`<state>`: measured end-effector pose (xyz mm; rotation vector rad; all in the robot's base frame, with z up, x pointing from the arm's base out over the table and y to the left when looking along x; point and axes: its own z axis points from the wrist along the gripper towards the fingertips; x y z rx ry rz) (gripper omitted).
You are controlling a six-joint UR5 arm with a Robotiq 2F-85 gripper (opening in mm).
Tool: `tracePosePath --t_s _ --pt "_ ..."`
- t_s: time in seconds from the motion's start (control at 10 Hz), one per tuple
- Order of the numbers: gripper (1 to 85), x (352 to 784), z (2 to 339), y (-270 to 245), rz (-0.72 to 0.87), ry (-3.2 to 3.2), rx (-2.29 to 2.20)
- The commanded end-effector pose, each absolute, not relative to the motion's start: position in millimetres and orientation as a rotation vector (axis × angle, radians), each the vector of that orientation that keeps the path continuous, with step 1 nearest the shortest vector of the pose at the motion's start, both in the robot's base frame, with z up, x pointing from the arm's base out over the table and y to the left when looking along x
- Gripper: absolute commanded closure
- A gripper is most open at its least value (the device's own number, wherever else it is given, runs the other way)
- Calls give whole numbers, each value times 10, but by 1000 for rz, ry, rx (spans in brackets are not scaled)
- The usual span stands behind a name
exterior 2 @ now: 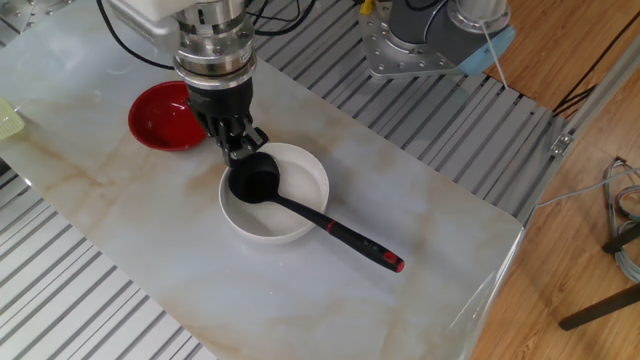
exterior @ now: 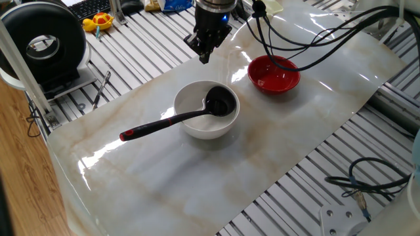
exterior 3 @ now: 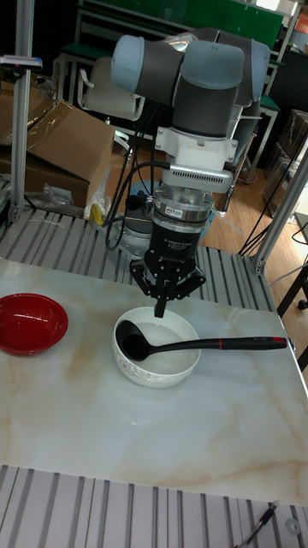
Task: Scoop water with a large spoon from one bowl to another
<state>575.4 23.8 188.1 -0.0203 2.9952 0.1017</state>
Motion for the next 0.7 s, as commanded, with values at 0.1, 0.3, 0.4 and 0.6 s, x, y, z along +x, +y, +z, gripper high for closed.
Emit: tracePosePath --t_s 0.1,0.3,0.4,0.6 --pt "843 5910 1924 273 115 2927 -125" --pt "843 5784 1893 153 47 2977 -174" --pt "843 5749 1872 266 111 2985 -157" --pt "843 5711 1774 527 140 2990 -102"
